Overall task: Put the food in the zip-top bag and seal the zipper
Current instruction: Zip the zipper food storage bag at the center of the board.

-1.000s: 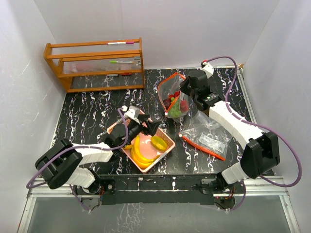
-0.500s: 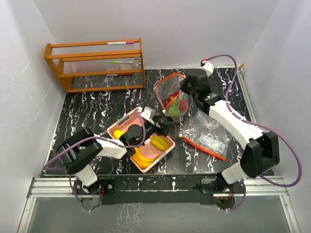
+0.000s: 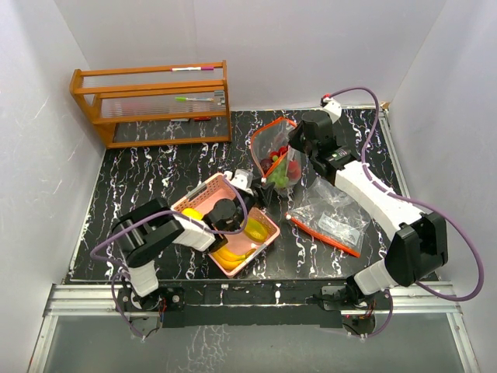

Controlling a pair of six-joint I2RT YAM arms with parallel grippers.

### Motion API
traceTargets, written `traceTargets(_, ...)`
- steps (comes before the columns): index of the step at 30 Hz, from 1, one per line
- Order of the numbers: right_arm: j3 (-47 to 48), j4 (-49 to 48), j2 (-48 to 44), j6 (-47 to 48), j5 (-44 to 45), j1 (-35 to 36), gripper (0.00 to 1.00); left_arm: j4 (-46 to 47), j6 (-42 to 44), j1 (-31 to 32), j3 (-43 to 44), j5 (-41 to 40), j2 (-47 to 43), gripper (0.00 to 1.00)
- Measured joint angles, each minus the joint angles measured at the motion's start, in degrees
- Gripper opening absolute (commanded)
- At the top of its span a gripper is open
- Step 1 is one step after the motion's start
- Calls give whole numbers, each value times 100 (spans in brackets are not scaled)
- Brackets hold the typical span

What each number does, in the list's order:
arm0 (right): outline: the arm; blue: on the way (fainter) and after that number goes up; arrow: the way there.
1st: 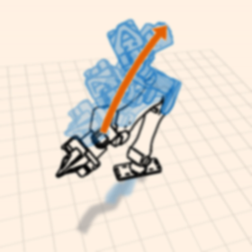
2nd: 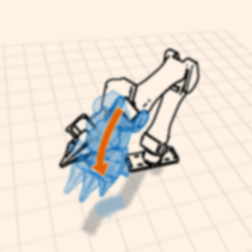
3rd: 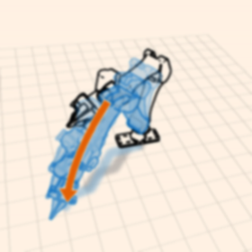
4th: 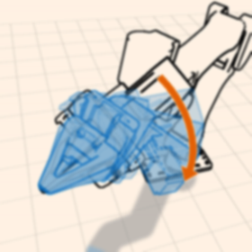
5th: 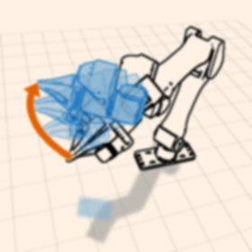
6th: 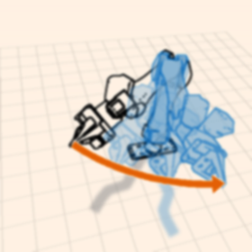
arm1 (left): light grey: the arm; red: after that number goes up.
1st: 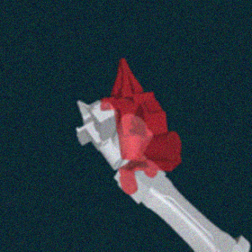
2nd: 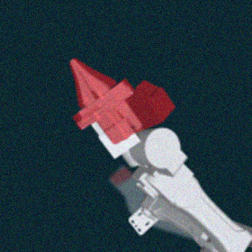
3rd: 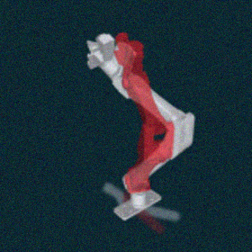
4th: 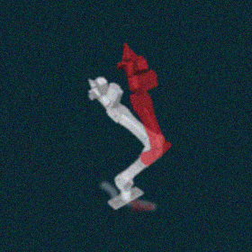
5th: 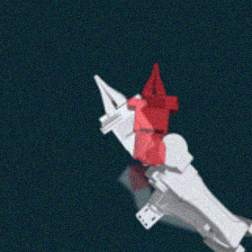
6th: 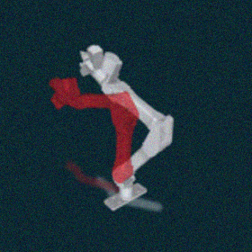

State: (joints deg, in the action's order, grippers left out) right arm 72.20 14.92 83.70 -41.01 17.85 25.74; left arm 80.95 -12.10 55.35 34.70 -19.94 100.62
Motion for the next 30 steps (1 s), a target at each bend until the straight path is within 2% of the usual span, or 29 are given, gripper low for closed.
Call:
traceTargets(4,-76,2,-68,0,-35,0,8,378,125,0,79,-76,437,0)
traceTargets(12,-306,107,-367,22,-87,-4,8,876,721,0,116,-317,710,0)
traceTargets(16,-494,354,-715,103,-122,-2,10,964,1176,-76,-107,50,573,0)
traceTargets(18,-544,525,-883,223,-131,-2,23,780,1130,-249,-256,570,280,0)
traceTargets(20,-557,695,-1080,413,-131,-4,39,337,809,-730,-302,1478,-177,0)
traceTargets(22,-557,811,-1331,682,-125,-2,49,120,533,-1224,-299,2149,-494,0)
traceTargets(25,-557,883,-1725,1113,-109,-4,53,81,227,-1768,-299,2927,-669,0)
traceTargets(30,-555,896,-2177,1947,-562,-4,53,-260,-203,-2146,9,4398,-551,0)
